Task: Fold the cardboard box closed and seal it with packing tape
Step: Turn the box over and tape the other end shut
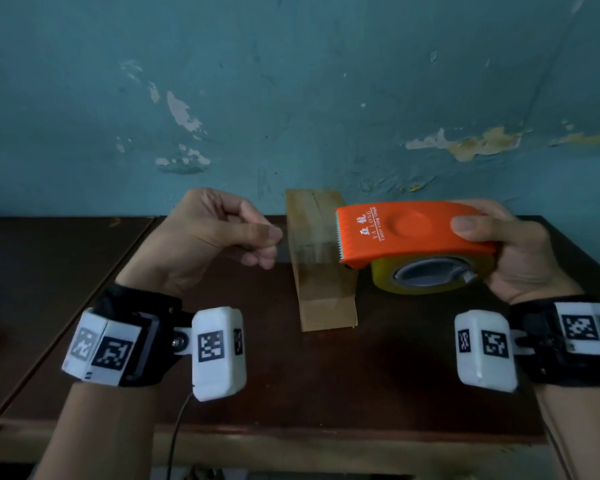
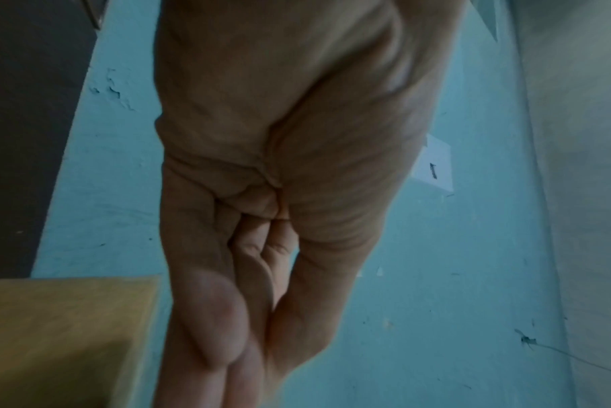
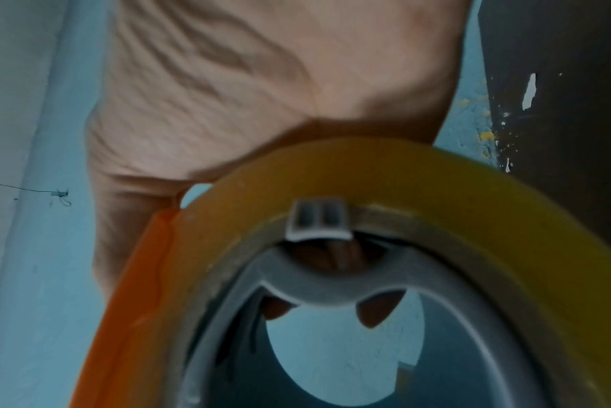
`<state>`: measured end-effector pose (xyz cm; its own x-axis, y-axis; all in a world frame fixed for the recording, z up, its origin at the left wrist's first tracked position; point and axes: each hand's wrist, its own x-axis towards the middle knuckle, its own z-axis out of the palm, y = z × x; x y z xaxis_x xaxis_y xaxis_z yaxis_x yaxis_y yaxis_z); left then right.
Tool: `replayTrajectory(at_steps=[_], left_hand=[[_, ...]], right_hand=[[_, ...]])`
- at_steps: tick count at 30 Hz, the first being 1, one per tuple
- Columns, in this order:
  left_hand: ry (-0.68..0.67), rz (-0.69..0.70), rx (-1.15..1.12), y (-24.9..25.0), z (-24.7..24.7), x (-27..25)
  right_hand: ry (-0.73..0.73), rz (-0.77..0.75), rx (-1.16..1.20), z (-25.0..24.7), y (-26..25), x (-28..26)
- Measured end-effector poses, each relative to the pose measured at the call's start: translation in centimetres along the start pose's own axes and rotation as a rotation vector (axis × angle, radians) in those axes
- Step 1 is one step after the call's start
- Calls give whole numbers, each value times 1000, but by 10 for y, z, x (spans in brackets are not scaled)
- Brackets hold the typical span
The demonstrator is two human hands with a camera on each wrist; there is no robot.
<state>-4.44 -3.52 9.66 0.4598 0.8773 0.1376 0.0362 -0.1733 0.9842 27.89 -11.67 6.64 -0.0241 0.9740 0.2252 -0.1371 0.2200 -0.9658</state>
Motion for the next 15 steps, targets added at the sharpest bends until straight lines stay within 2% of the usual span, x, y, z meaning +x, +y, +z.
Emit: replayTrajectory(at_steps=[6,12,15], left_hand=[[-9,-2,-16,-5,-3,1],[-22,33,-38,-4,-3,-1],[37,37,-45,-5,-12,0]], right_hand=[[30,2,-27,-2,4,1],[54,-71,-61,-6,-9,-2],[115,-79,-88,-20,-12,-4]])
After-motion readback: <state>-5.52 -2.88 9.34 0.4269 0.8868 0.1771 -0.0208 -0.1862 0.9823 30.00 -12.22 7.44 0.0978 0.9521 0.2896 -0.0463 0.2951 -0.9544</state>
